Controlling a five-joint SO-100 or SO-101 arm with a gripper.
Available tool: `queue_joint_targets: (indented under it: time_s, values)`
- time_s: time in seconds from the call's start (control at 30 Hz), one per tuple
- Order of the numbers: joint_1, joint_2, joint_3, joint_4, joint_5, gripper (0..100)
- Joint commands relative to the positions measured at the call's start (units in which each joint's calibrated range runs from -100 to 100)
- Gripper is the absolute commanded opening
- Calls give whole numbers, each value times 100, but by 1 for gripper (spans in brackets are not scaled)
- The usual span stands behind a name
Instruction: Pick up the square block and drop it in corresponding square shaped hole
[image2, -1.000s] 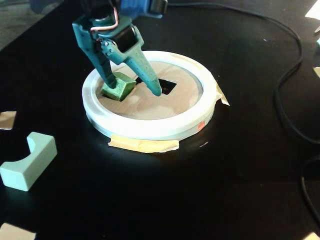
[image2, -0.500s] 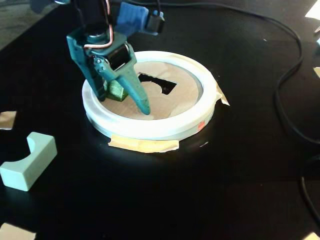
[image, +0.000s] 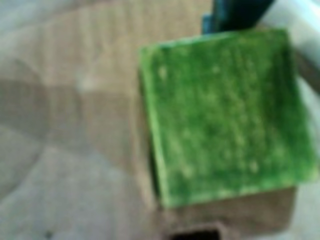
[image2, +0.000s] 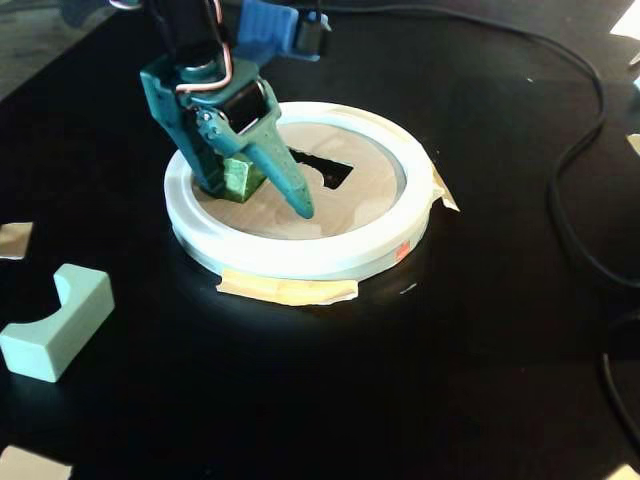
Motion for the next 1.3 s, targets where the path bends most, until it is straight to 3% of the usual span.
queue_joint_targets:
  time_s: [0.0, 0.4, 0.53, 0.73, 1.03, 1.27]
  values:
    - [-149, -217, -580, -193, -44, 100]
    - [-299, -92, -999, -62, 0, 100]
    - [-99, -110, -516, -62, 49, 100]
    - [1075, -199, 386, -72, 513, 100]
    - [1187, -1077, 550, 18, 620, 100]
    - [1212, -3504, 632, 1834, 625, 100]
